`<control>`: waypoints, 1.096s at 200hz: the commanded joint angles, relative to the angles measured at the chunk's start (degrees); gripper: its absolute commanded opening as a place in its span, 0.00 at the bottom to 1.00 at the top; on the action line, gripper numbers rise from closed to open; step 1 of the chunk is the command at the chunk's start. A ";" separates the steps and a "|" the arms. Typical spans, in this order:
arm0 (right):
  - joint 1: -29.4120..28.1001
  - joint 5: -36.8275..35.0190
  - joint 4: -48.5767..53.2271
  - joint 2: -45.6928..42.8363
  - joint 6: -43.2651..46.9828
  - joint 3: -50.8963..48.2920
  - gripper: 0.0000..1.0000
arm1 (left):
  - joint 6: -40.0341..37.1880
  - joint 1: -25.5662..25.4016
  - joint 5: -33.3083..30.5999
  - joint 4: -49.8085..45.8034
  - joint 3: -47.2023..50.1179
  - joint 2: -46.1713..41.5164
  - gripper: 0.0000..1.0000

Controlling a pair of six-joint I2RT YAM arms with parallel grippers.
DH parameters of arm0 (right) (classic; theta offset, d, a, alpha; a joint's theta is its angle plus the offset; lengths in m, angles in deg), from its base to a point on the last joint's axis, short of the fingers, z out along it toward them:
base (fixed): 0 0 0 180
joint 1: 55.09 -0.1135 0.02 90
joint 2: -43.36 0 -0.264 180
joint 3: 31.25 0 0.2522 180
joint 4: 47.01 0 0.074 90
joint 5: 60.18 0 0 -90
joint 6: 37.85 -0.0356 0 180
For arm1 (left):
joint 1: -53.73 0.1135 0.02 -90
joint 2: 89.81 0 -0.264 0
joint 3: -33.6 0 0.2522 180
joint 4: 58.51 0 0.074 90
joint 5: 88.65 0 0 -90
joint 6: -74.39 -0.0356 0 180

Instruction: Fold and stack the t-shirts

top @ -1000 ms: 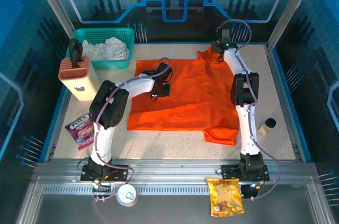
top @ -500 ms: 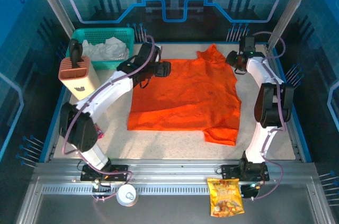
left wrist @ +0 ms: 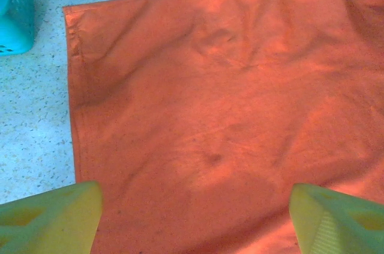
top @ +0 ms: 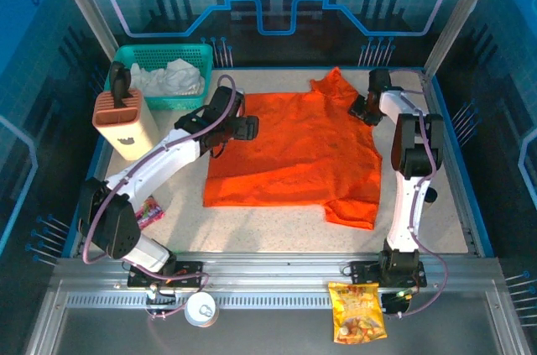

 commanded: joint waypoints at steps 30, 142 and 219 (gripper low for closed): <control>3.53 1.68 4.46 -2.09 -3.40 -6.19 0.43 | 3.07 2.65 -0.49 -6.04 -5.27 2.95 0.82; 5.71 -0.93 9.31 -6.93 0.51 -9.35 0.45 | -0.64 12.52 5.64 -18.62 -47.59 43.65 0.63; 7.36 -0.08 11.22 -6.01 2.40 -6.73 0.44 | -4.91 16.53 9.68 -22.97 -72.37 64.54 0.65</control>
